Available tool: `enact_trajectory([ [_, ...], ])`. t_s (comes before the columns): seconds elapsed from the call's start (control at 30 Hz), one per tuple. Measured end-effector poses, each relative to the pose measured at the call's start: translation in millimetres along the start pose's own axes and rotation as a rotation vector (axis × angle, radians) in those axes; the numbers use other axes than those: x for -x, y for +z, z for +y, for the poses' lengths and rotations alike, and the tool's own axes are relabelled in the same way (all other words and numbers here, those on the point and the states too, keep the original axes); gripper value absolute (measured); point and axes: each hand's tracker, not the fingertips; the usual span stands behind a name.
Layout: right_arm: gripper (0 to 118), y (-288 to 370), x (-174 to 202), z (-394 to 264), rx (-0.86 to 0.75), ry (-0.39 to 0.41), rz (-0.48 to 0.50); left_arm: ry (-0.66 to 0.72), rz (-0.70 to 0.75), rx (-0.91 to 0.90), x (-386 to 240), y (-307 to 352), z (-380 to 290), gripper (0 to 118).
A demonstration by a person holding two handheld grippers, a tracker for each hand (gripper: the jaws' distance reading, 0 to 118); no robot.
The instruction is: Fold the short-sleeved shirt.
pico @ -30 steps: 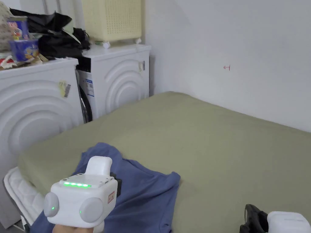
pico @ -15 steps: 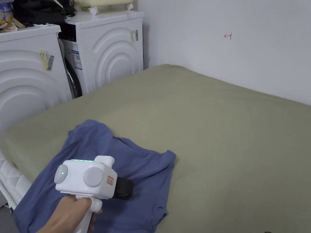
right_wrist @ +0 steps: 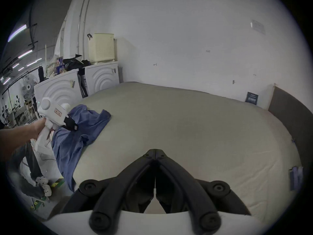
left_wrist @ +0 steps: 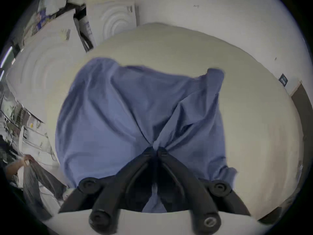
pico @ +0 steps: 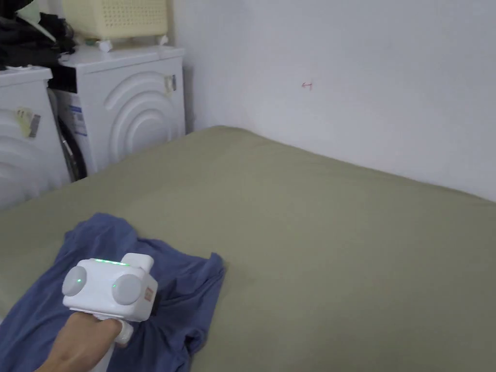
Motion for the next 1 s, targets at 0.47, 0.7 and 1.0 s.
enact_trajectory([
  [0.47, 2, 112.7, -111.4, -11.2, -0.069, -0.117, -0.272, -0.311, -0.332, -0.282, -223.3, 172.5, 51.5, 2],
  [0.7, 2, 137.4, -153.9, -22.8, -0.067, -0.168, -0.378, -0.506, -0.578, -0.307, -394.2, 217.8, 31.3, 2],
  [1.0, 2, 133.8, -192.7, -46.6, 0.001, -0.219, -0.446, -0.591, -0.695, -0.084, -542.5, 141.9, -41.7, 2],
])
